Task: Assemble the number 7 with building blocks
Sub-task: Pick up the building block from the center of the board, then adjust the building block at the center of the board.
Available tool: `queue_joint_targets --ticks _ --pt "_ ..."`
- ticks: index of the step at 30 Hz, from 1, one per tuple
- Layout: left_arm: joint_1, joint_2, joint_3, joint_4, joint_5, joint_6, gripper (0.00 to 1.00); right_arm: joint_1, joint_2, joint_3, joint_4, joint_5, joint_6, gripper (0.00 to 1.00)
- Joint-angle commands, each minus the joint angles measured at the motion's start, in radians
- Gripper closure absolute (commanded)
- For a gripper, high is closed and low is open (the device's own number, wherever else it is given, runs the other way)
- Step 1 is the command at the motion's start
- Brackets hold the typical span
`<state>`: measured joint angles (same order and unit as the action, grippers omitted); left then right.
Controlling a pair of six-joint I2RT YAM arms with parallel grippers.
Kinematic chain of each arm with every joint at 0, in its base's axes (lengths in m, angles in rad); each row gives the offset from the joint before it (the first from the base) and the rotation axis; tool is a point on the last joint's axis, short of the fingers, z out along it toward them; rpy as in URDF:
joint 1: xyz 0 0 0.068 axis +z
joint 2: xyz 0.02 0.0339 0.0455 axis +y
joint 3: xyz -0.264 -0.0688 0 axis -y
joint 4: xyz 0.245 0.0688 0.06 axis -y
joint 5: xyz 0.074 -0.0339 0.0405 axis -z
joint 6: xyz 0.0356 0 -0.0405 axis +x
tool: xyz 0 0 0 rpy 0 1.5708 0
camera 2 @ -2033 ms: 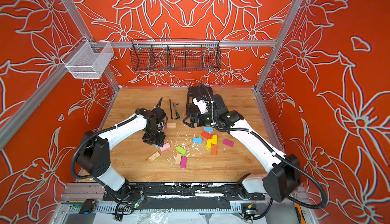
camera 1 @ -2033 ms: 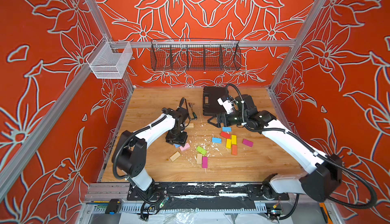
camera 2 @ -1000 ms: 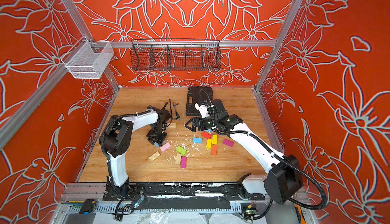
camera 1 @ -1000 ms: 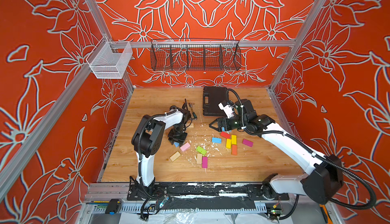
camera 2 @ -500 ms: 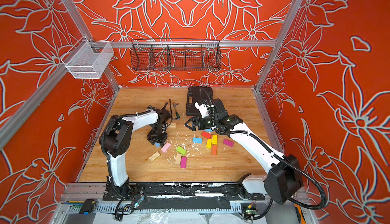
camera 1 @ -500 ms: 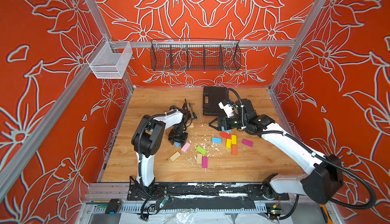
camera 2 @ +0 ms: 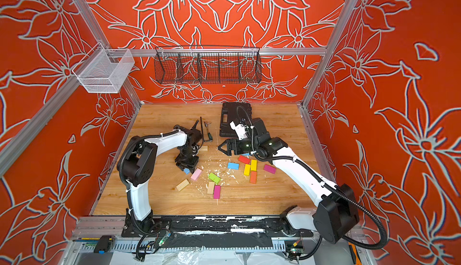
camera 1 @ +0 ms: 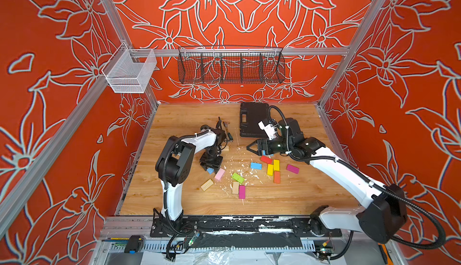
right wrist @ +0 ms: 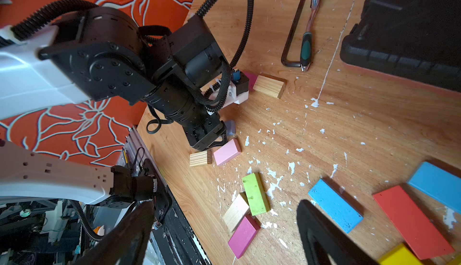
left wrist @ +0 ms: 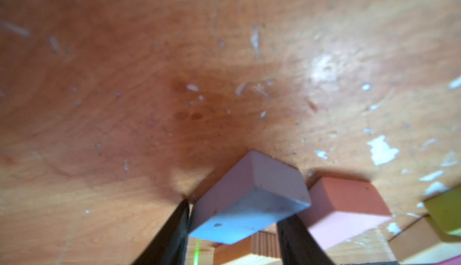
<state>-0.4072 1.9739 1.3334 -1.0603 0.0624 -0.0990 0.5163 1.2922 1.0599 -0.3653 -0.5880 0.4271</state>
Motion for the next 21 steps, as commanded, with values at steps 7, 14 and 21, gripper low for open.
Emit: queue_joint_targets --ticks 7,14,21 --pt "-0.042 -0.036 -0.055 0.047 0.019 -0.05 0.66 -0.002 -0.068 -0.026 0.018 0.028 0.0 0.08" --pt "-0.045 -0.141 -0.127 0.133 0.123 -0.136 0.7 -0.005 -0.115 -0.012 -0.02 0.07 -0.034 0.07" --pt "-0.064 -0.104 -0.15 0.189 0.166 -0.181 0.71 -0.011 -0.144 -0.015 -0.021 0.079 -0.028 0.07"
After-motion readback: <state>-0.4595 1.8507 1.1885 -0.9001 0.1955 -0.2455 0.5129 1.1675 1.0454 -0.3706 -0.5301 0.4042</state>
